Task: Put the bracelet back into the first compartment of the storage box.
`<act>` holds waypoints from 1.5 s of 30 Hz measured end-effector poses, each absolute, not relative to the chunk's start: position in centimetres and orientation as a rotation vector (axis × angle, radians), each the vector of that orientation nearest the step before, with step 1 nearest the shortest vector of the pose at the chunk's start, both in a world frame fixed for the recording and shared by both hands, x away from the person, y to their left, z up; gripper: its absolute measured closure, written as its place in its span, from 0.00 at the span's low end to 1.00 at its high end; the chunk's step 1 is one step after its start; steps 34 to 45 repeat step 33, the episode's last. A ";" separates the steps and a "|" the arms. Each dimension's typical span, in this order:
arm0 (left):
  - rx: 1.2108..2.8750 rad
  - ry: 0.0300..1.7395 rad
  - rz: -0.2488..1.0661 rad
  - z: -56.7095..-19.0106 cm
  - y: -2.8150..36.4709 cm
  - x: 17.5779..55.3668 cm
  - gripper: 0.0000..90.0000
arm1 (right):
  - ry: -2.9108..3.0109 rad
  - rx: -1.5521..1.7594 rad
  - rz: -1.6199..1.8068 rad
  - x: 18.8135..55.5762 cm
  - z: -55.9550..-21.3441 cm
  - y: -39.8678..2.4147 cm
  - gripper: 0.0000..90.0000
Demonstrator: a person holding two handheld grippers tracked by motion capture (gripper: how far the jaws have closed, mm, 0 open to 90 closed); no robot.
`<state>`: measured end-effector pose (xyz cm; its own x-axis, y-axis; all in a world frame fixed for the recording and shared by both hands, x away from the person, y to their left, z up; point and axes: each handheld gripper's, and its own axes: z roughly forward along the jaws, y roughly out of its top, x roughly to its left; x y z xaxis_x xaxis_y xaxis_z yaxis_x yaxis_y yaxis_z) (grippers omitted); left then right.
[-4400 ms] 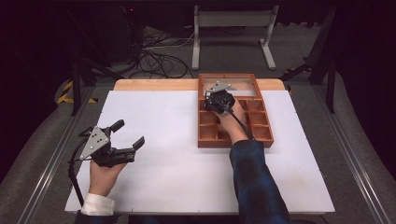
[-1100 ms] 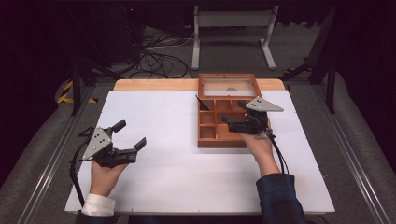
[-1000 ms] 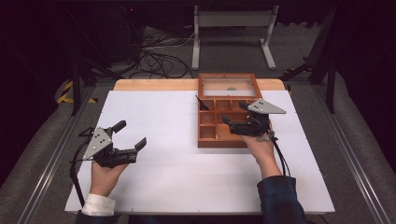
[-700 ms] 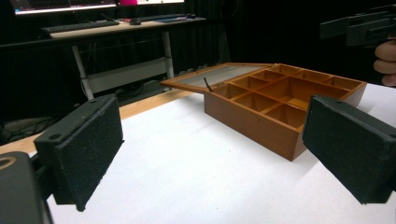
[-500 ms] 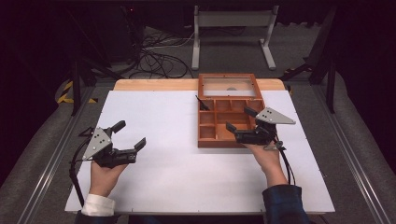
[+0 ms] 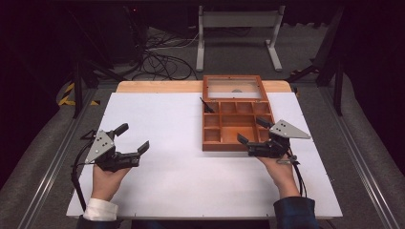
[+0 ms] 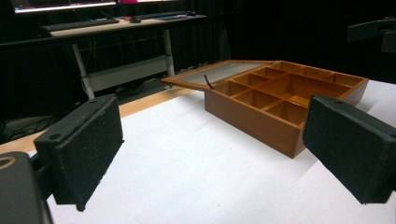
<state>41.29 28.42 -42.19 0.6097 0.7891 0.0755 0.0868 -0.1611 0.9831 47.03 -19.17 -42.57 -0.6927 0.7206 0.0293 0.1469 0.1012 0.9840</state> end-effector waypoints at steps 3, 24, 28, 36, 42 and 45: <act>1.632 0.744 0.727 -42.2 28.4 41.3 0.06 | 1.901 0.841 1.634 46.7 -42.8 -19.9 0.07; 1.646 0.739 0.716 -42.4 28.4 41.3 0.06 | 1.795 0.908 1.664 45.3 -44.1 -24.4 0.09; 1.640 0.732 0.708 -42.5 28.3 41.3 0.06 | 1.791 0.904 1.662 45.3 -44.1 -24.6 0.09; 1.656 0.734 0.703 -42.6 28.2 41.4 0.06 | 1.798 0.902 1.658 45.3 -44.3 -24.4 0.09; 1.656 0.734 0.703 -42.6 28.2 41.4 0.06 | 1.798 0.902 1.658 45.3 -44.3 -24.4 0.09; 1.656 0.734 0.703 -42.6 28.2 41.4 0.06 | 1.798 0.902 1.658 45.3 -44.3 -24.4 0.09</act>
